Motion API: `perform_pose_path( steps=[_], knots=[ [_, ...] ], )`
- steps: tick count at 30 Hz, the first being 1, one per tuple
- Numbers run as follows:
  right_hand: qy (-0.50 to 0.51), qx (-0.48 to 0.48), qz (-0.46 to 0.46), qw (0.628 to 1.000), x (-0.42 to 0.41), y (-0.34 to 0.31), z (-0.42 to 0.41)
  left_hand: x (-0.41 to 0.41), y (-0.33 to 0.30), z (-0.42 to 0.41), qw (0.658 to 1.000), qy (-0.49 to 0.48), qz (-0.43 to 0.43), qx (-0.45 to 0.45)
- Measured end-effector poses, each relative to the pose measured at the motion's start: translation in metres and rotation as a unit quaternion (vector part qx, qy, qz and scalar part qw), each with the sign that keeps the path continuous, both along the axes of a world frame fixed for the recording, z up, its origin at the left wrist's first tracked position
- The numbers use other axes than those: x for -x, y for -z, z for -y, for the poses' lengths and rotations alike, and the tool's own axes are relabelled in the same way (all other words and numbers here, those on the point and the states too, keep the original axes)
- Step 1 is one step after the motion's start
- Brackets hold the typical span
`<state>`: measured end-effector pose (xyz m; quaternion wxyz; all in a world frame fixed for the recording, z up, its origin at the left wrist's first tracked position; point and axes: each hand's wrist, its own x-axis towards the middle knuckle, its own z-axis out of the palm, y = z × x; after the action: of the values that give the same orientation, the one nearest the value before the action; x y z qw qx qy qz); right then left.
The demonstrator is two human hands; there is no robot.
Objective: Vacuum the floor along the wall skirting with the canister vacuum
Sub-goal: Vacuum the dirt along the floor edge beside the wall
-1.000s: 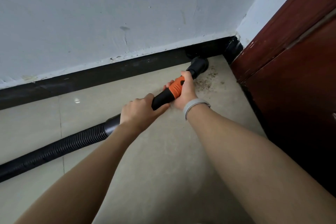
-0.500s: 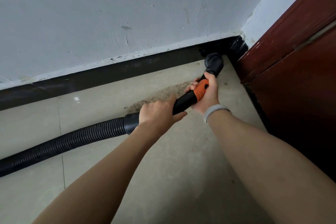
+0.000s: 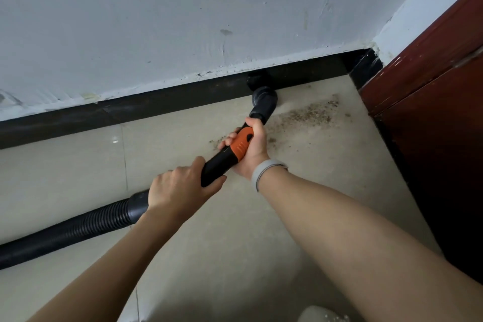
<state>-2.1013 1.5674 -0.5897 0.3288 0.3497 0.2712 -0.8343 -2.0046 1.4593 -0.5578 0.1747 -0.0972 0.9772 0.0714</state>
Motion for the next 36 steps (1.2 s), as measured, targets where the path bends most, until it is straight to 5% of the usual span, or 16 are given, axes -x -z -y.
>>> perform_pose_path(
  steps=[15,36],
  knots=[
    [-0.148,-0.086,0.008,0.985,-0.030,-0.006,0.063,-0.056,-0.003,0.042,0.989,-0.143,-0.020,-0.042],
    [-0.030,-0.339,-0.032,0.940,0.084,-0.013,-0.107,0.060,0.005,-0.087,0.996,0.057,-0.013,-0.064]
  ],
)
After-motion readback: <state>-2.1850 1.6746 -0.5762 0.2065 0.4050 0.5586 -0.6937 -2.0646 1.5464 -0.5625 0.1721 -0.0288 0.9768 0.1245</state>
